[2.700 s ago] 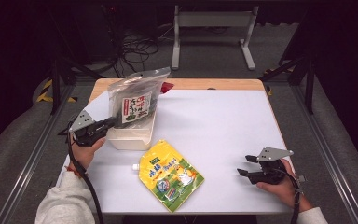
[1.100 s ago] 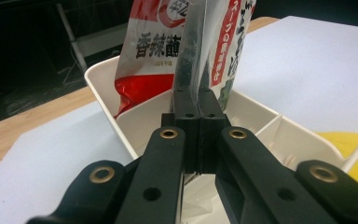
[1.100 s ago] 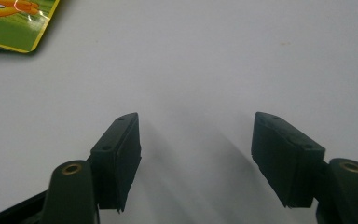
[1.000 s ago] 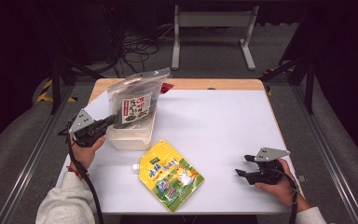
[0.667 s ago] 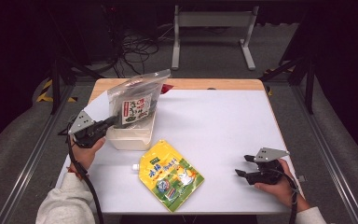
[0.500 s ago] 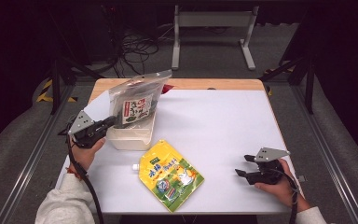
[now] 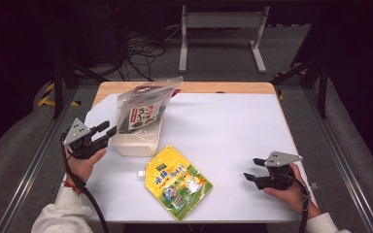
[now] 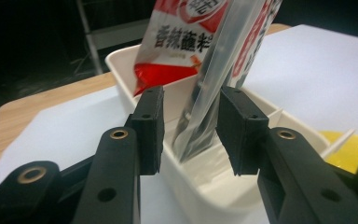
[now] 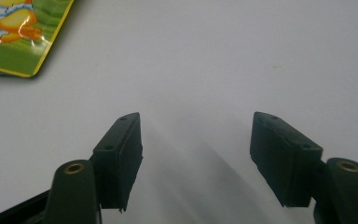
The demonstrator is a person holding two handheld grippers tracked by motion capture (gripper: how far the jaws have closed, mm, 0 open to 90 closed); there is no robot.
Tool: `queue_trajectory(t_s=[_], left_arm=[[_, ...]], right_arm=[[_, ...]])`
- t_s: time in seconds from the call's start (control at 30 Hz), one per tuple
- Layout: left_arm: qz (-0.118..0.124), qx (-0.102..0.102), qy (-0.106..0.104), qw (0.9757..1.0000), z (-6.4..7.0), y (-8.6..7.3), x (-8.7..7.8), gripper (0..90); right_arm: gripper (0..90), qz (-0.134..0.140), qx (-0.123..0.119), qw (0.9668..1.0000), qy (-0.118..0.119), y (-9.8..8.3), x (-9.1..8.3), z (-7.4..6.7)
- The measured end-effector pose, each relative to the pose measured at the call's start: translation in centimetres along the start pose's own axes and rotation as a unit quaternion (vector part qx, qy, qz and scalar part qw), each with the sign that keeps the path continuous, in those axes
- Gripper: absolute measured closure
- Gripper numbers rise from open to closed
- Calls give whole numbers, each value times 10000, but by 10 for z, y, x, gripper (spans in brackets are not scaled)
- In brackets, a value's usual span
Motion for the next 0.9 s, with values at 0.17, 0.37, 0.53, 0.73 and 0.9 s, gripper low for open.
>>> queue_trajectory(t_s=[0.17,0.37,0.53,0.73,0.9], left_arm=[[67,-121,612,9980,2,1,-20,480],[25,50,424,9991,28,0,-34,420],[-235,-96,0,9997,52,-11,-35,377],[-1116,-176,-833,9901,114,-47,-29,284],[-1378,-339,-1228,9822,138,-61,-34,239]], right_arm=[[394,224,13,9996,-168,6,-3,3],[593,521,30,9984,-202,12,-8,4],[734,373,-86,9991,-153,13,-7,1],[888,205,-193,9996,97,15,-6,-12],[899,199,-341,9988,304,20,-2,-26]])
Point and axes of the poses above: each handheld gripper's, and its own axes: x roughly forward along the jaws, y roughly out of its top, z roughly to its right, the point moved 5 cm from there along x, roughly forward along the jaws, and after that the axes turned 3 degrees about x, right-handed, at the moved point
